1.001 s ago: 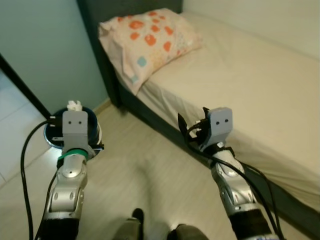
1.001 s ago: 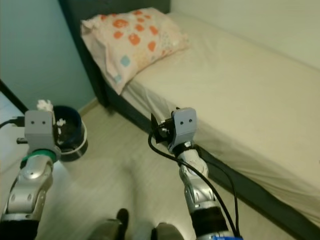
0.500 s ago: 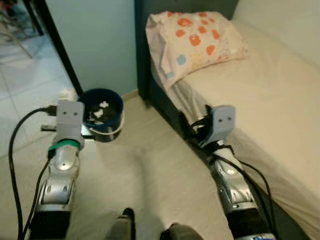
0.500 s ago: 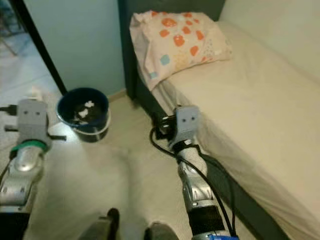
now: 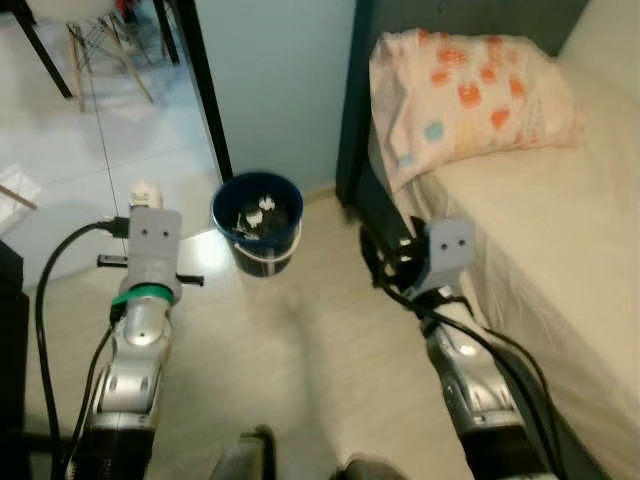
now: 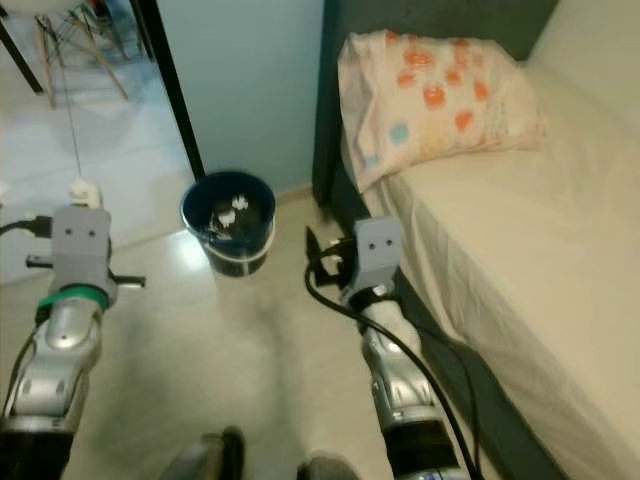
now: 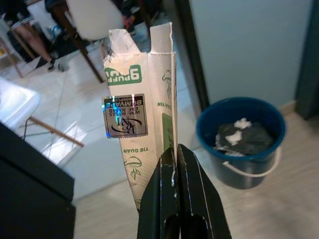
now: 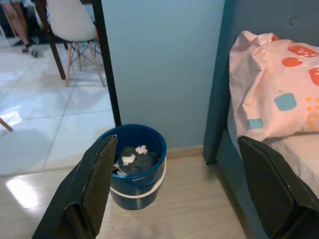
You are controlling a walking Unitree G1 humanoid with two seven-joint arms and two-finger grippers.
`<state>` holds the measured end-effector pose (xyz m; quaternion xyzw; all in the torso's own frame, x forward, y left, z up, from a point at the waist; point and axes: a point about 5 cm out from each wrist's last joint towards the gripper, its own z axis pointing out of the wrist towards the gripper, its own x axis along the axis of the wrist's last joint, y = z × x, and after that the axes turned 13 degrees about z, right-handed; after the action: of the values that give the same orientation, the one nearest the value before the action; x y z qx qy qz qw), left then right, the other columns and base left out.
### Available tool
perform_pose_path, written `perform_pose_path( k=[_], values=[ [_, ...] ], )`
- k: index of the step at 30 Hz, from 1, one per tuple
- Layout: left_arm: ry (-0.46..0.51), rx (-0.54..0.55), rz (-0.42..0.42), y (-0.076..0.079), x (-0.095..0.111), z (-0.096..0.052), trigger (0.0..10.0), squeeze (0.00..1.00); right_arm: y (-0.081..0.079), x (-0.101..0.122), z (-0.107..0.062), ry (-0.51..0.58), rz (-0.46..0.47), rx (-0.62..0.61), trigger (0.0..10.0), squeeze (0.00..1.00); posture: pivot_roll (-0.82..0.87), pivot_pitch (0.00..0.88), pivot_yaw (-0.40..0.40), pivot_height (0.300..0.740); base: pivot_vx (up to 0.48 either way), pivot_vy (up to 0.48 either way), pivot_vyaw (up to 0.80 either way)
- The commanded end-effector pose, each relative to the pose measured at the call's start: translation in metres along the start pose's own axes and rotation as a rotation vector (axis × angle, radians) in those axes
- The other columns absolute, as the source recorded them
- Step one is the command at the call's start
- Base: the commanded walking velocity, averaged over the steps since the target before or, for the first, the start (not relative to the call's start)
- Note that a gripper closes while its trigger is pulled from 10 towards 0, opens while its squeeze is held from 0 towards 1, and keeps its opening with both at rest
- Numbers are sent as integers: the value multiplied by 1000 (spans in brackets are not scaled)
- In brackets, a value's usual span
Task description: Clean up the room
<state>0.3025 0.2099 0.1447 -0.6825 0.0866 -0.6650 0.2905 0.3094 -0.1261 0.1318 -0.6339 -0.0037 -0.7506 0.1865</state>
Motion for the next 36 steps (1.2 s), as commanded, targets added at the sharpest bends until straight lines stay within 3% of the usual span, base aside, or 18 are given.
perform_pose_path(
  k=[1,12,26,36],
  values=[
    [-7,-3,14,1,-2,0,10000,0,-4,-4,0,-13,6,11,10000,0,-58,74,6,734,480,0,0],
    [-5,-7,14,2,-2,1,10000,0,-2,-3,-1,-11,8,-14,10000,0,-60,79,9,734,480,0,550],
    [-3,-13,14,2,-2,1,10000,0,2,-3,-1,-2,37,-49,10000,0,-58,85,10,734,414,0,0],
    [6,-46,9,6,-1,-1,10000,0,8,-3,-1,0,28,-97,10000,0,-58,93,15,734,360,0,-761]
  ],
)
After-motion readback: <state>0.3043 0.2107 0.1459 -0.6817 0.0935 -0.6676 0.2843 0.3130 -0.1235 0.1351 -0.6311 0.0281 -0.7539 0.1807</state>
